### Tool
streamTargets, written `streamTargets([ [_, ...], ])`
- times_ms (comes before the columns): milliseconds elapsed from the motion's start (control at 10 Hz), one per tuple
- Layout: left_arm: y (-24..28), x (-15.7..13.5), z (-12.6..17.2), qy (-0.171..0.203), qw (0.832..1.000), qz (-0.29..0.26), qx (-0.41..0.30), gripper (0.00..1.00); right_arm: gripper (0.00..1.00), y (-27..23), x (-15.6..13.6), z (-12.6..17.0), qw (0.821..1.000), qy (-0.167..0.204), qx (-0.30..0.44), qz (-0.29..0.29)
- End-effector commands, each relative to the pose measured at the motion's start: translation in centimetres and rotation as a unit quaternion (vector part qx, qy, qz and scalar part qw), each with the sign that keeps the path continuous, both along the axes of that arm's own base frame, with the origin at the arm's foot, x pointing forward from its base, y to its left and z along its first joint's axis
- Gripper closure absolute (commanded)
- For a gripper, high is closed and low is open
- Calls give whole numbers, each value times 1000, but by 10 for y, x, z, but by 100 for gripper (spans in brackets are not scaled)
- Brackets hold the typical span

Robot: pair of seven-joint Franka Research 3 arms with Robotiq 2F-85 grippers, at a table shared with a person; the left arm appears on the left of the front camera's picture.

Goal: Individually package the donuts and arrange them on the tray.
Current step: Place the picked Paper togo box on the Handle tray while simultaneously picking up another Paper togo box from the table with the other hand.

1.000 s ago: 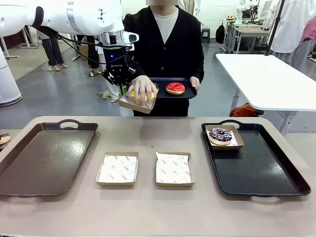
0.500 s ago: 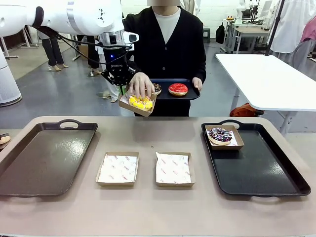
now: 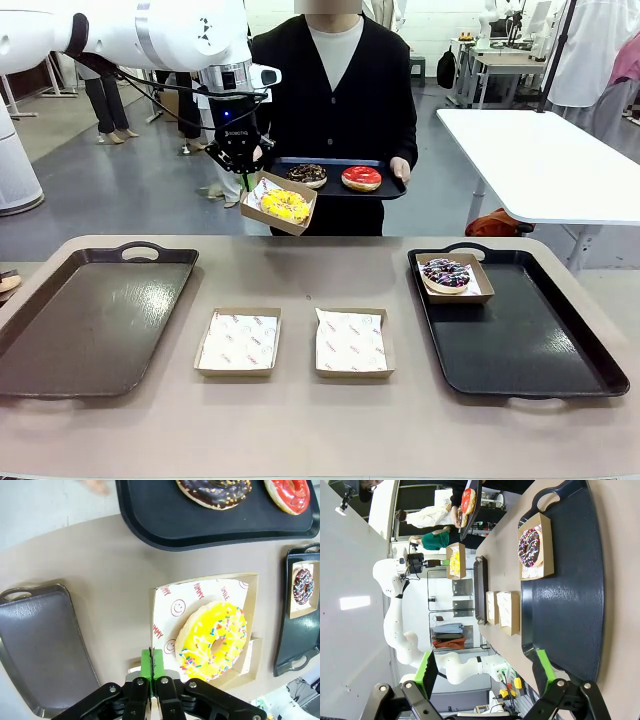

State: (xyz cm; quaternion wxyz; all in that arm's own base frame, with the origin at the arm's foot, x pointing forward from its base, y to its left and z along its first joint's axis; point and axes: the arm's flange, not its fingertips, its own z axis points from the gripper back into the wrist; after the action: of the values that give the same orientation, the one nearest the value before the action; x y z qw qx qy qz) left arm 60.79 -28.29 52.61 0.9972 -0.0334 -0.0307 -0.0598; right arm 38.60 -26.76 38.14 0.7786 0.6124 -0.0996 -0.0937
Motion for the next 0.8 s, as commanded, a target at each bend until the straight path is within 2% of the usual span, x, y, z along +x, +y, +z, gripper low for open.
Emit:
streamTargets([
  [0,2,-2,3,-3,1000,-5,-1,100,0,1,-2,-1,1000,0,0,-2],
  [700,2,-2,3,-3,1000,-5,-1,100,0,1,-2,-1,1000,0,0,-2],
])
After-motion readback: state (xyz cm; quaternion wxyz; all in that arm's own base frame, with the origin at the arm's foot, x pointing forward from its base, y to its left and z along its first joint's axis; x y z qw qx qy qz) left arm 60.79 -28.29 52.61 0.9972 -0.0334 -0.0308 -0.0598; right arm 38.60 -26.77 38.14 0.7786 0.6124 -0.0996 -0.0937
